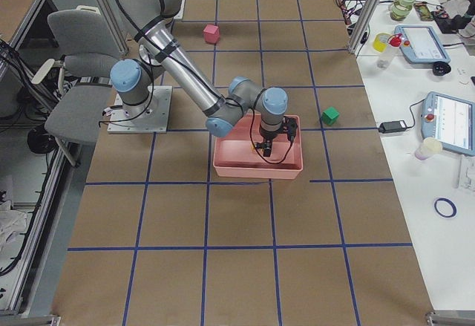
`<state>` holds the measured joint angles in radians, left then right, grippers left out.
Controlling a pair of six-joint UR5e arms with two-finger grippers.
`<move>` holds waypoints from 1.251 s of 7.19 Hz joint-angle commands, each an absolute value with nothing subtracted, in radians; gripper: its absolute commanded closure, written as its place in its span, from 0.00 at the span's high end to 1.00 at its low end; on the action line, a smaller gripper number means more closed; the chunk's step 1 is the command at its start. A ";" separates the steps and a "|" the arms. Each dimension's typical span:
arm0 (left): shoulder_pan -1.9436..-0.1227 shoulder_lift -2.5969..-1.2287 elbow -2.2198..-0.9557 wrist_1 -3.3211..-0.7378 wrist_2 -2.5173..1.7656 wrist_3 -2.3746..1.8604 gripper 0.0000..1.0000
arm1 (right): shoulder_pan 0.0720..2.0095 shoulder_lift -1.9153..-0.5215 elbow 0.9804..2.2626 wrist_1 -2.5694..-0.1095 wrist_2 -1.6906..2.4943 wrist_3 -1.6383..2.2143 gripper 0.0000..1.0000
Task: Align button upright
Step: 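Lift the button out of the tray with the right gripper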
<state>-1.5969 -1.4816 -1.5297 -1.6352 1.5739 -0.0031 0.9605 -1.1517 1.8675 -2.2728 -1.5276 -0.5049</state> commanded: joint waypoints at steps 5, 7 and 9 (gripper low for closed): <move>-1.597 -1.482 -1.531 -1.635 1.574 -0.003 1.00 | 0.960 -1.152 1.868 -2.260 -1.520 -0.506 0.08; -1.597 -1.482 -1.531 -1.635 1.574 -0.003 1.00 | 0.960 -1.158 1.862 -2.261 -1.520 -0.508 0.00; -1.597 -1.482 -1.529 -1.635 1.574 -0.003 1.00 | 0.977 -1.167 1.806 -2.232 -1.522 -0.500 0.00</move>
<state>-1.5969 -1.4818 -1.5304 -1.6352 1.5739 -0.0031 0.9674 -1.1628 1.8408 -2.2512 -1.5212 -0.5040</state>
